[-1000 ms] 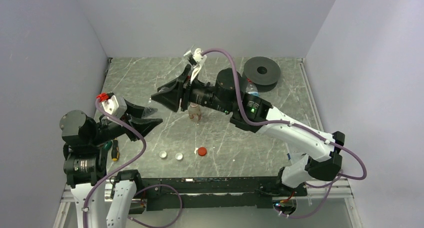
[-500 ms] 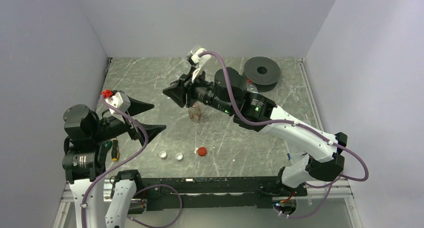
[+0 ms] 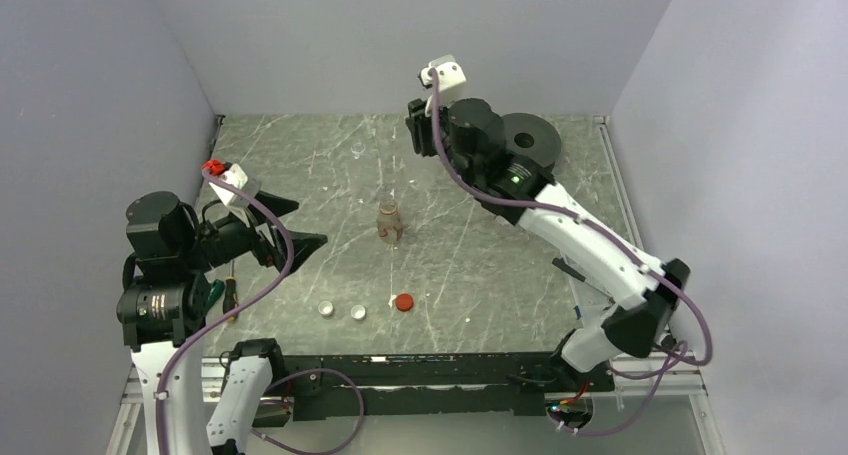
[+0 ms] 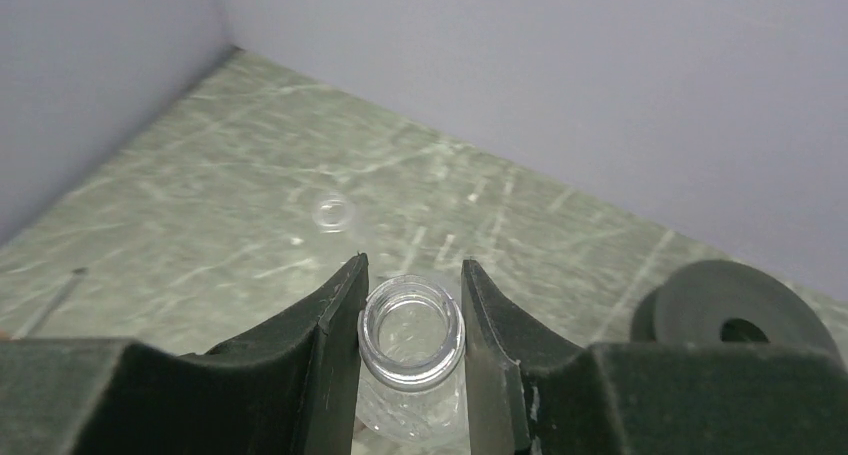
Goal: Unscrew the bottle caps
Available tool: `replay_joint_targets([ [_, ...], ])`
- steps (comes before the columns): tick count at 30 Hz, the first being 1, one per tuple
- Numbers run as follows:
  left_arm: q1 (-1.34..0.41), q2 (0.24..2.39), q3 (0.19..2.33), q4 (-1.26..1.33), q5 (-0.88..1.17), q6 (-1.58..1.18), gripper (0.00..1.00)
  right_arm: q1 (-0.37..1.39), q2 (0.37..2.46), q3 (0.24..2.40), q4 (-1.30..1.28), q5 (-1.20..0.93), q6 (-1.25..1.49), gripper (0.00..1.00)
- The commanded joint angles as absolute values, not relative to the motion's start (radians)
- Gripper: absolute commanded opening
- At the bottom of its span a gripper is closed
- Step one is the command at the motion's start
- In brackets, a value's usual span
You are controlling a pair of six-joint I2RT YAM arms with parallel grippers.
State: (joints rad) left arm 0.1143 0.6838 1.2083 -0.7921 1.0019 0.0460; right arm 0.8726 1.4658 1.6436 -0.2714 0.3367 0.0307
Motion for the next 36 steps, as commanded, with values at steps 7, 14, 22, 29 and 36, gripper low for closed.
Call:
replay_joint_targets([
  [7,0.112,0.668,1.245,-0.838,0.926,0.103,0.99,0.752,1.66,1.511,0.042,0.404,0.03,0.0],
  [14,0.113,0.671,1.265,-0.878,0.898,0.11,0.99,0.716,1.76,1.462,0.136,0.43,0.128,0.0],
  [22,0.113,0.662,1.26,-0.881,0.888,0.116,0.99,0.716,1.81,1.374,0.21,0.474,0.173,0.0],
  [29,0.112,0.651,1.263,-0.881,0.879,0.12,0.99,0.716,1.799,1.32,0.225,0.483,0.203,0.06],
  [36,0.111,0.645,1.259,-0.867,0.889,0.111,0.99,0.717,1.779,1.301,0.209,0.479,0.218,0.55],
])
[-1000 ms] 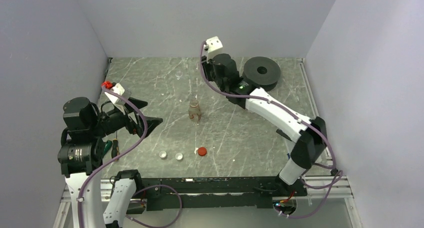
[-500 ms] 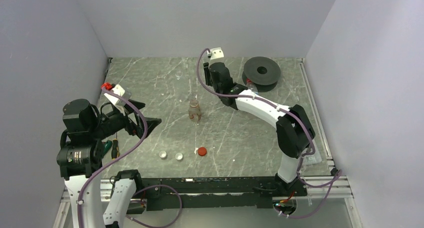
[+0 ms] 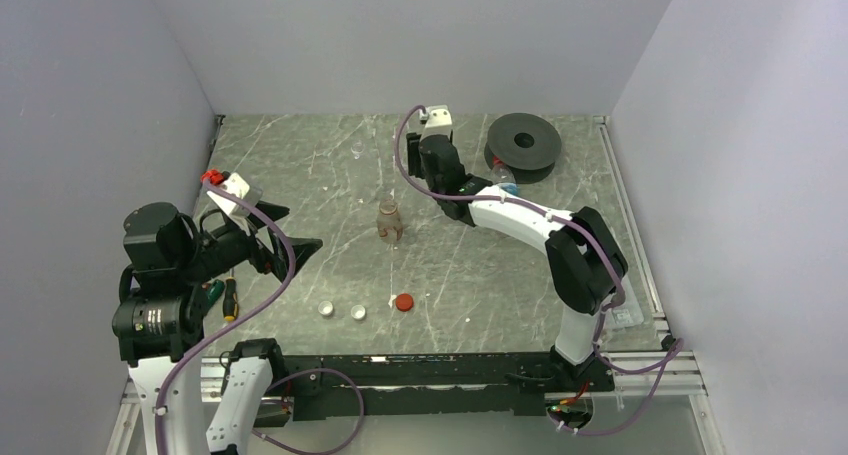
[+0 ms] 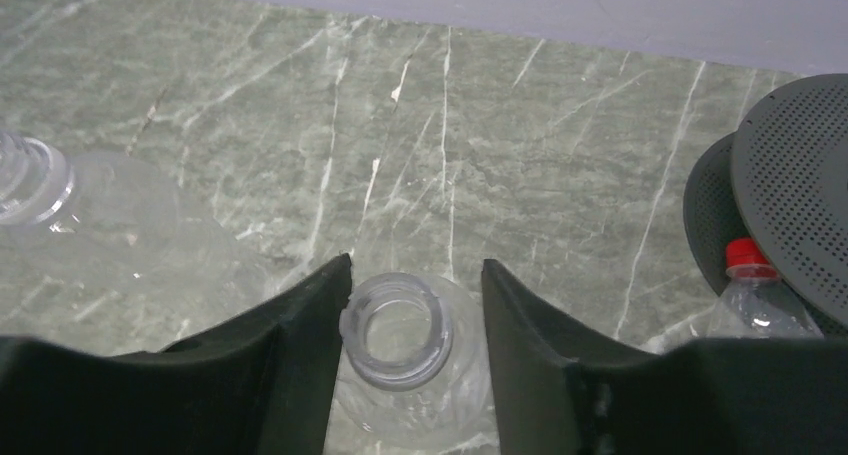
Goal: Unscrew the bottle caps
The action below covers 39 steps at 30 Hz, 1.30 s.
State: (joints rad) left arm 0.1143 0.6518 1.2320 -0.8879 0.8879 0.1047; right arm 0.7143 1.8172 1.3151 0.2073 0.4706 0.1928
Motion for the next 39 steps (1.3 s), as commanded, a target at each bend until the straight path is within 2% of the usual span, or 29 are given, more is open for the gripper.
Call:
replay_joint_targets([
  [1,0.112,0.645,1.262,-0.867,0.891,0.111,0.99,0.716,1.775,1.301,0.206,0.48,0.217,0.59],
  [21,0.112,0.64,1.24,-0.845,0.906,0.106,0.99,0.716,1.661,1.342,0.15,0.443,0.186,0.99],
  [26,0.112,0.646,1.236,-0.848,0.904,0.103,0.99,0.713,1.605,1.376,0.075,0.455,0.186,1.0],
  [29,0.112,0.641,1.238,-0.847,0.897,0.097,0.99,0.681,1.582,1.429,-0.059,0.487,0.229,1.0],
  [34,0.112,0.636,1.244,-0.851,0.897,0.11,0.99,0.534,1.591,1.482,-0.304,0.485,0.363,1.0],
  [39,0.112,0.639,1.253,-0.847,0.903,0.103,0.99,0.41,1.649,1.443,-0.405,0.447,0.411,1.0],
])
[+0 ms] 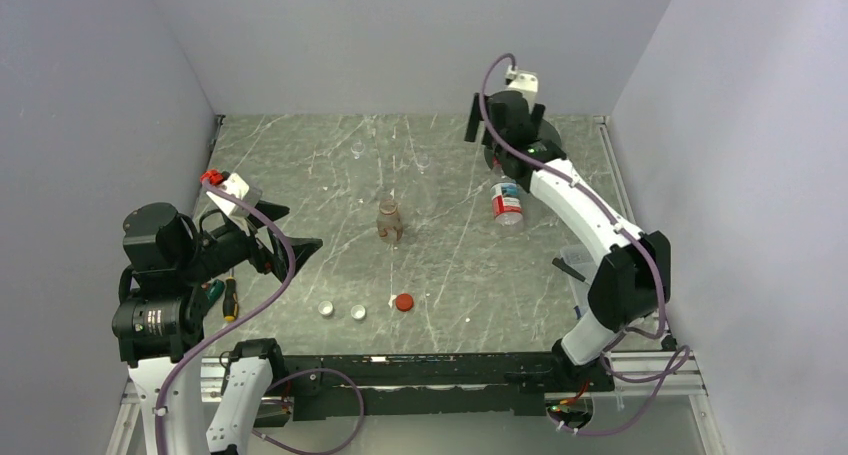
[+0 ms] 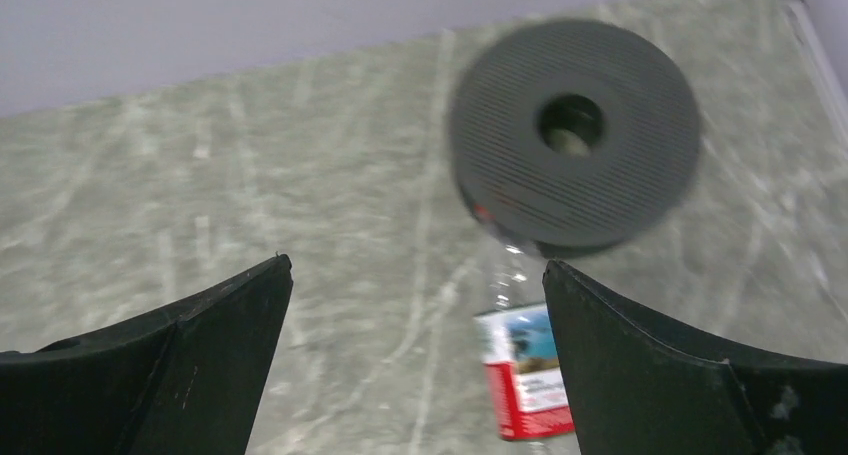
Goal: Unscrew the bottle caps
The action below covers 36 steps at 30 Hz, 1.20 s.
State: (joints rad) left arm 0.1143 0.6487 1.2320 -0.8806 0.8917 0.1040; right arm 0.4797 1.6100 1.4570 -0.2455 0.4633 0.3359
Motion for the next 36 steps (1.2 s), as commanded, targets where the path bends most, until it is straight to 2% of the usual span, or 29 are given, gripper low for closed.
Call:
replay_joint_targets([
  [1,0.113,0.64,1.255,-0.847,0.906,0.102,0.99,0.395,1.675,1.439,-0.423,0.439,0.416,1.0],
  [8,0.113,0.639,1.271,-0.876,0.982,0.131,0.99,0.33,1.806,1.427,-0.399,0.397,0.423,1.0],
  [22,0.113,0.615,1.26,-0.886,0.917,0.146,0.99,0.284,2.02,1.468,-0.426,0.337,0.46,0.99],
  [25,0.112,0.614,1.26,-0.885,0.925,0.13,0.99,0.284,2.023,1.439,-0.404,0.285,0.486,0.93],
  [33,0.112,0.688,1.348,-0.969,0.95,0.143,0.99,0.286,1.942,1.316,-0.317,0.2,0.554,0.6],
  [36,0.112,0.696,1.349,-0.964,0.974,0.119,0.99,0.296,1.857,1.261,-0.28,0.19,0.569,0.54],
])
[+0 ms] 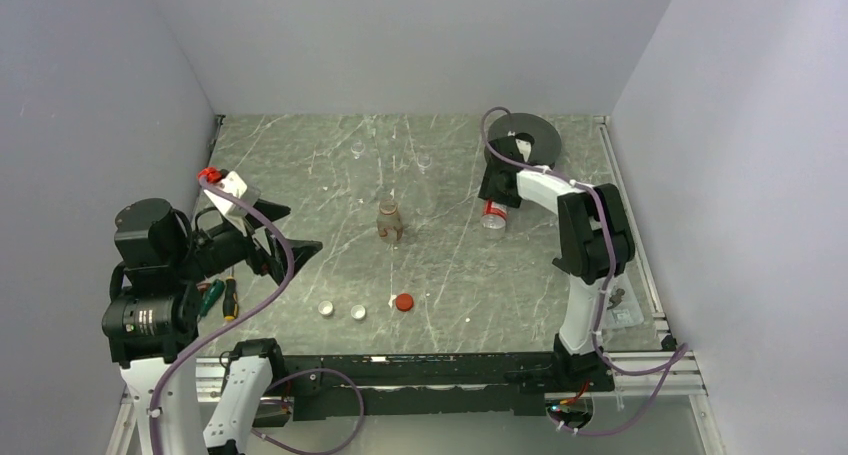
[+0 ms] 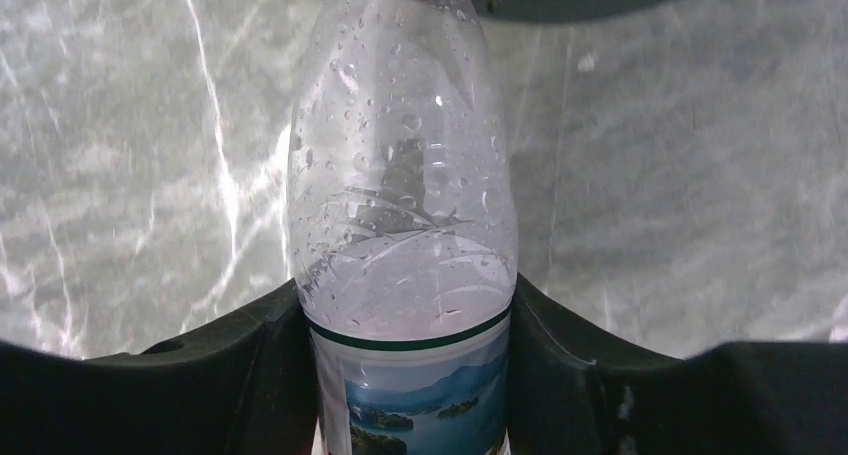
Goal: Unscrew the bottle caps
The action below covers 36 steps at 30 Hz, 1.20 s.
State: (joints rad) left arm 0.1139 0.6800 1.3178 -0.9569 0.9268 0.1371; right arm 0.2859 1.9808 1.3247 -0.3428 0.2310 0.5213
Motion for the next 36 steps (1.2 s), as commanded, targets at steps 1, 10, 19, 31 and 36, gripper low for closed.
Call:
replay_joint_targets([
  [1,0.112,0.701,1.351,-0.96,0.981,0.107,0.99,0.303,1.825,1.246,-0.272,0.187,0.571,0.53],
  [10,0.112,0.755,1.41,-0.986,1.008,0.056,0.99,0.418,1.493,1.141,-0.258,0.222,0.601,0.52],
  [19,0.113,0.762,1.437,-0.925,1.109,-0.074,0.99,0.732,1.161,1.16,-0.208,0.37,0.612,0.54],
  [31,0.112,0.774,1.399,-0.797,1.205,-0.146,0.99,1.151,1.186,1.227,0.263,0.509,0.582,0.58],
  [36,0.112,0.762,1.348,-0.725,1.245,-0.189,0.99,1.249,1.295,1.309,0.381,0.495,0.57,0.59],
])
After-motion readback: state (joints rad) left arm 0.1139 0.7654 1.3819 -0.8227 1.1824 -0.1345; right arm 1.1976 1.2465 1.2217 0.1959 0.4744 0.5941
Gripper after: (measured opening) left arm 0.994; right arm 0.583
